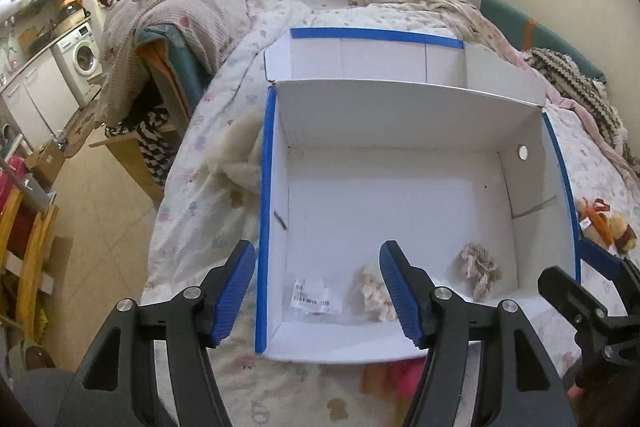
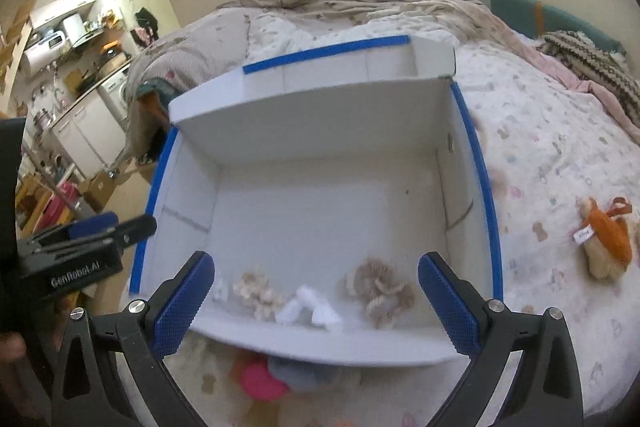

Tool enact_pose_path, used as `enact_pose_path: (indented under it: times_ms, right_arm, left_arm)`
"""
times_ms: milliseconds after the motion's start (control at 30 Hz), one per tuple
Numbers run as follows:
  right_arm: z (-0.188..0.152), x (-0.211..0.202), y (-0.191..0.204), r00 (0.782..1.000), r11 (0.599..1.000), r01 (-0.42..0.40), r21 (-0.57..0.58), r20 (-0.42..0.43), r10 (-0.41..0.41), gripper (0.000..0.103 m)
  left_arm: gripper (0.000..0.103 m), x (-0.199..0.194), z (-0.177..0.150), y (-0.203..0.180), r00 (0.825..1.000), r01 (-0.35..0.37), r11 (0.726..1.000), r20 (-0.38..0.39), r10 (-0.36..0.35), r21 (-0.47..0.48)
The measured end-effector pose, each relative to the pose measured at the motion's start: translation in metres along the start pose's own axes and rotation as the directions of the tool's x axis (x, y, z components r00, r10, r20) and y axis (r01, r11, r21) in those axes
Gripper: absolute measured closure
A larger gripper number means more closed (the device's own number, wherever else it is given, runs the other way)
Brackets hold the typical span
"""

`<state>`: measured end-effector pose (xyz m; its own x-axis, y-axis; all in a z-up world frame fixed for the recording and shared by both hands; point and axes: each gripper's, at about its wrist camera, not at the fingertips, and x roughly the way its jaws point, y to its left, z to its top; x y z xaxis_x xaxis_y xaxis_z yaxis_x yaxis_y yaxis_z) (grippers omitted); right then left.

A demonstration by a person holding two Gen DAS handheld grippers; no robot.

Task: Organize soft objects
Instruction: 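Open both tools to release the scrunchies into the box and withdraw, then lower left tool toward the pink ball and tan item beside the box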

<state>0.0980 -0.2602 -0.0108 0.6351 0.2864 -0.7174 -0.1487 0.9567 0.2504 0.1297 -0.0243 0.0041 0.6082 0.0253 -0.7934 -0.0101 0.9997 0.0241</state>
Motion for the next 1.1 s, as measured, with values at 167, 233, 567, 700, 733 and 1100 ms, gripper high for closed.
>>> enact_pose_path:
  times_ms: [167,233,567,700,733,1100]
  right_arm:
    - [-0.023,-0.014,0.001,1.000,0.999,-0.025,-0.044,0.002,0.025,0.000]
    - [-0.033,-0.016,0.002,0.999,0.998,-0.035,-0.053,0.004,0.035,0.000]
    - [-0.066,-0.011,-0.005,0.999,0.998,-0.047,-0.052,-0.019,0.046,0.000]
    - [-0.072,-0.005,-0.012,0.998,0.999,-0.053,-0.004,-0.037,0.053,0.000]
    - [-0.073,-0.002,-0.014,0.998,0.999,-0.052,0.008,-0.045,0.052,0.000]
    - [-0.078,0.017,-0.033,0.987,0.989,-0.071,0.127,-0.137,0.088,0.000]
  left_arm:
    - [0.041,-0.006,-0.029,0.003,1.000,0.020,1.000,-0.007,-0.020,0.007]
    - [0.041,-0.005,-0.039,-0.001,1.000,0.020,1.000,-0.013,-0.020,0.011]
    - [0.041,0.014,-0.067,0.004,0.999,0.010,0.999,-0.044,-0.011,-0.038]
    - [0.039,0.014,-0.072,0.004,1.000,-0.010,1.000,-0.026,0.009,-0.027]
    - [0.036,0.015,-0.073,0.005,1.000,-0.009,0.999,-0.023,0.008,-0.032]
    - [0.034,0.023,-0.103,0.017,0.985,0.067,0.992,-0.149,-0.083,-0.106]
